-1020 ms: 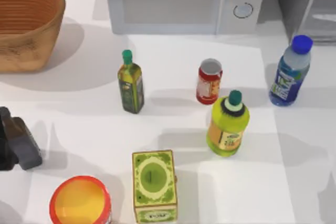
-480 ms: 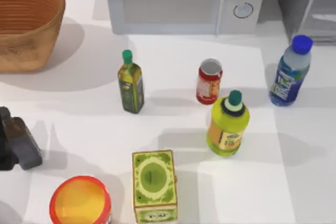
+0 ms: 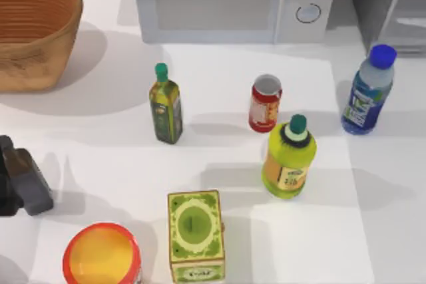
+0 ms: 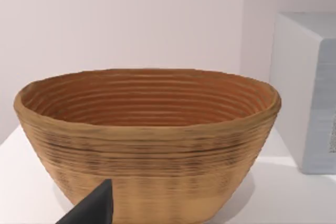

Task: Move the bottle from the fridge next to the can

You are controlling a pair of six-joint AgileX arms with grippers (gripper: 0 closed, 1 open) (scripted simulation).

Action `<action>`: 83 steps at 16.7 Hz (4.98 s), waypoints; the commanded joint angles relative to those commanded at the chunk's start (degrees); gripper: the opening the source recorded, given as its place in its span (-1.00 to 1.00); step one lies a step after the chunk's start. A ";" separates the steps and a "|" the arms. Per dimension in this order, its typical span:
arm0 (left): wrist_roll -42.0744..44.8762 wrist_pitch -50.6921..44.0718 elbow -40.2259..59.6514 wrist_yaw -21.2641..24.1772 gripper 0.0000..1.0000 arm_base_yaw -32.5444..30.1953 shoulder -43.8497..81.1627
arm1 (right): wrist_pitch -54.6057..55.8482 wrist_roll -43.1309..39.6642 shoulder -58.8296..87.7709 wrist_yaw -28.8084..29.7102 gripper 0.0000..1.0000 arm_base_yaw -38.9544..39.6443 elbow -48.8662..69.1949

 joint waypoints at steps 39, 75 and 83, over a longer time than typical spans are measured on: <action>0.00 0.00 0.00 0.00 1.00 0.00 0.00 | 17.41 -91.74 114.96 -49.54 1.00 -88.11 35.72; 0.00 0.00 0.00 0.00 1.00 0.00 0.00 | 85.84 0.31 104.06 -3.58 1.00 -2.67 19.10; 0.00 0.00 0.00 0.00 1.00 0.00 0.00 | 87.89 3.38 102.98 0.32 1.00 -0.36 16.78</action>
